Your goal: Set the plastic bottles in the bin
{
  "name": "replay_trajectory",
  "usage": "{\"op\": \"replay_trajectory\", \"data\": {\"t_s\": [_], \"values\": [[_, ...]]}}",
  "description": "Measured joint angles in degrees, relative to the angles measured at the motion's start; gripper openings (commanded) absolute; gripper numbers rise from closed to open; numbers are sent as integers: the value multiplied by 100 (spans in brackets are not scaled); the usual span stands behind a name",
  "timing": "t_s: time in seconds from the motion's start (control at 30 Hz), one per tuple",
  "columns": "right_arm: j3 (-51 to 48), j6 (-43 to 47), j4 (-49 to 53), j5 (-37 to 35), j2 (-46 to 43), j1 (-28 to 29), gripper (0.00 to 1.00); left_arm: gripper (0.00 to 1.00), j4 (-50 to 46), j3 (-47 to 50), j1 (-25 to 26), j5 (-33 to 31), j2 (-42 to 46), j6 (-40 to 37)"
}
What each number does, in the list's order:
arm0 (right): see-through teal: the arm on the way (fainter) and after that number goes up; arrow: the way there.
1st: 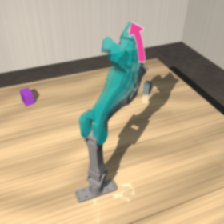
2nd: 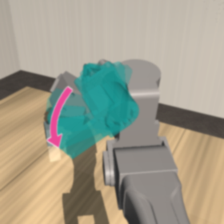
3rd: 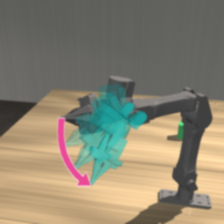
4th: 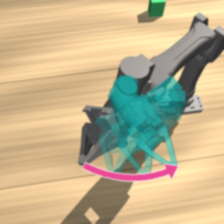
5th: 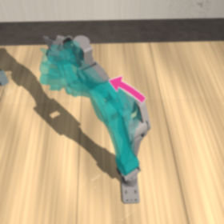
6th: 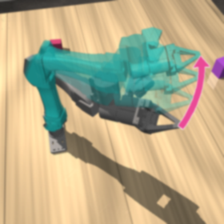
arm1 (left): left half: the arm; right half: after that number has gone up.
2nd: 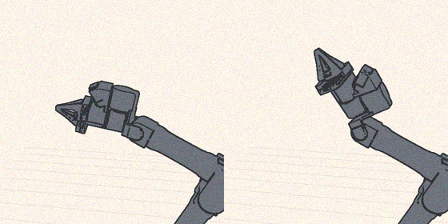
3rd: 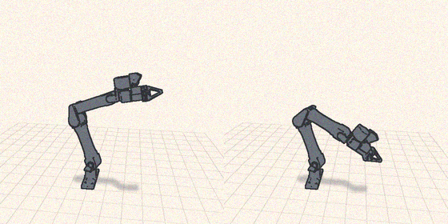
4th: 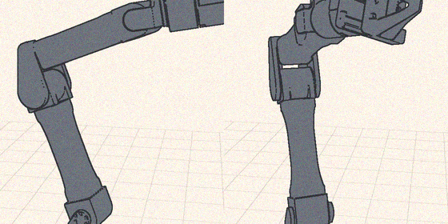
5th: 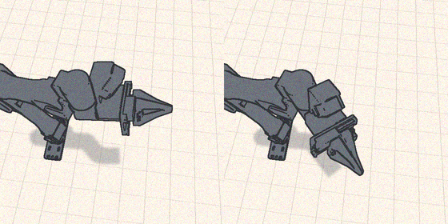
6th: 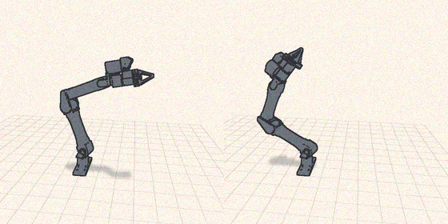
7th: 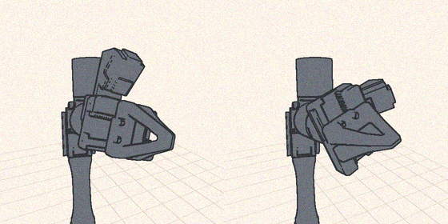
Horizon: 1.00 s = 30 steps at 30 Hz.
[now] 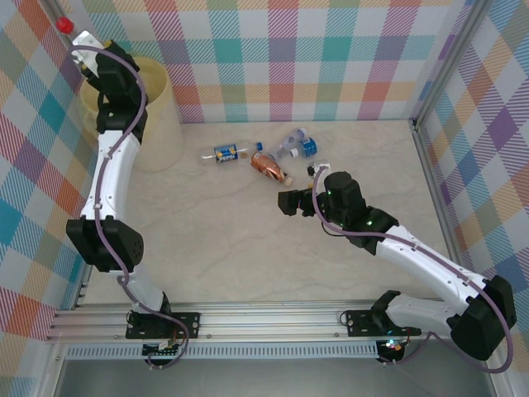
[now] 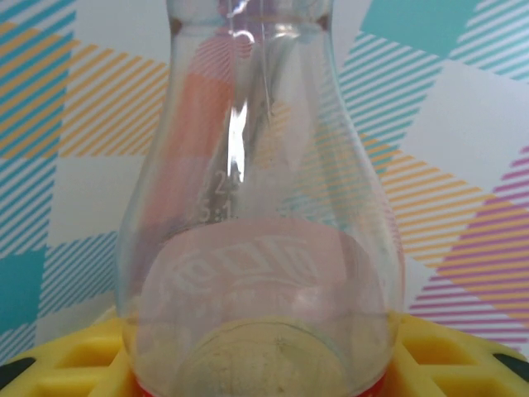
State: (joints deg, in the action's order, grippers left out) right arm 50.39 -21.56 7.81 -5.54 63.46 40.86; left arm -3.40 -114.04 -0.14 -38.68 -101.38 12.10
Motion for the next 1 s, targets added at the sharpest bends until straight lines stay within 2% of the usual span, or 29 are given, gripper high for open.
{"op": "replay_trajectory", "data": {"t_s": [0.43, 0.7, 1.0], "values": [[184, -20, 46, -2, 162, 0, 100, 48, -1567, -968, -490, 173, -953, 330], [214, -22, 96, 0, 278, 0, 100, 44, -2656, -1399, -505, 481, -1075, 748], [256, -22, 114, 0, 413, 0, 100, 43, -3462, -1449, -505, 710, -1075, 1123]]}}
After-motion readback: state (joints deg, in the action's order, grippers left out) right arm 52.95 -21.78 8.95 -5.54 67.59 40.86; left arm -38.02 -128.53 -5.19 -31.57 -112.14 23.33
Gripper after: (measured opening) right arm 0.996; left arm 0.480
